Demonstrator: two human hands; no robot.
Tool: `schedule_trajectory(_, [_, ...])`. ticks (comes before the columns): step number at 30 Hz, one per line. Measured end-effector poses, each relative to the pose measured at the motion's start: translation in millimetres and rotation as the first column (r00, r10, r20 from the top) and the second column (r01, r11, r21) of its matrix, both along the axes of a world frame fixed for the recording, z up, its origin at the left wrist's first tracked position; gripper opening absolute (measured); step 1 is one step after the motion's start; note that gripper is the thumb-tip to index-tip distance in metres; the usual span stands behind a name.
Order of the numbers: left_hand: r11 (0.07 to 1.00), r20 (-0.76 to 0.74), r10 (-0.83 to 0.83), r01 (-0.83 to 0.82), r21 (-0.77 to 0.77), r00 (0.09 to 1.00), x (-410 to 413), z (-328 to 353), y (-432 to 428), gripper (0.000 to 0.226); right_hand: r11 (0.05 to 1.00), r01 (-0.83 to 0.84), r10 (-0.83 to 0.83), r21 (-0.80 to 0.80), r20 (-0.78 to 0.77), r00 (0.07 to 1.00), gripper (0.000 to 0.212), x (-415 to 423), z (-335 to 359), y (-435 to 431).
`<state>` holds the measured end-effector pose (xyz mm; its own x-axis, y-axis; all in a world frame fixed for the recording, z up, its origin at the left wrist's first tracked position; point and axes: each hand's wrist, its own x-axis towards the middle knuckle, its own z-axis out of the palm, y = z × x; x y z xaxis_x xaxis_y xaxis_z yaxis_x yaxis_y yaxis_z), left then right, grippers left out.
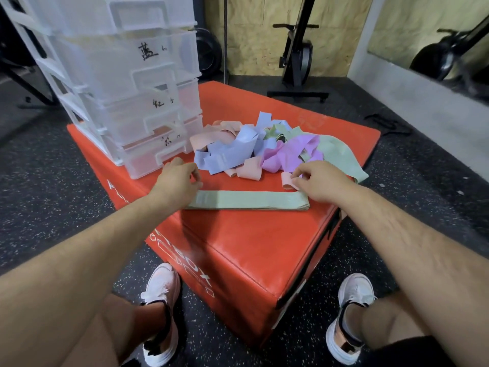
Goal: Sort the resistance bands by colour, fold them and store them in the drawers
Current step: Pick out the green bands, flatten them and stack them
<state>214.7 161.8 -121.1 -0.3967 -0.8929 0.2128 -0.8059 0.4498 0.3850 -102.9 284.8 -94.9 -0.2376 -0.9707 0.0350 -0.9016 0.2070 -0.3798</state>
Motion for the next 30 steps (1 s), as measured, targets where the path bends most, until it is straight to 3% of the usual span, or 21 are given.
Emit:
schedule_trajectory(9, [0.973,-0.15,-0.23,0.23,-0.019,0.962,-116.0,20.9,-14.4,0.009,0.987,0.152,-0.152,-0.042,0.02,0.988,0.032,-25.9,4.6,-39.5])
schedule_trajectory(19, [0.883,-0.052,-0.47,0.47,-0.015,0.881,-246.6,6.1,3.1,0.03,0.872,0.489,-0.488,0.007,-0.055,0.871,0.043,-92.3,-12.0,-23.1])
schedule_trajectory(21, [0.86,-0.101,-0.508,0.51,-0.009,0.855,-263.6,1.7,9.5,0.029,0.817,0.573,-0.575,0.066,0.036,0.817,0.047,-106.3,-21.2,-11.3])
schedule_trajectory(24, [0.842,-0.11,-0.537,0.539,-0.01,0.836,-279.9,-0.7,19.7,0.027,0.801,0.579,-0.594,0.149,0.309,0.743,0.046,-115.7,-31.4,0.1])
schedule_trajectory(26, [0.834,-0.088,-0.549,0.552,0.001,0.831,-285.3,-1.8,23.5,0.029,0.808,0.574,-0.566,0.134,0.449,0.692,0.033,-118.7,-33.9,-2.0])
schedule_trajectory(30, [0.835,-0.096,-0.548,0.551,0.007,0.831,-283.8,-2.9,23.6,0.029,0.731,0.676,-0.606,0.097,0.547,0.577,0.007,-124.3,-27.9,-8.0])
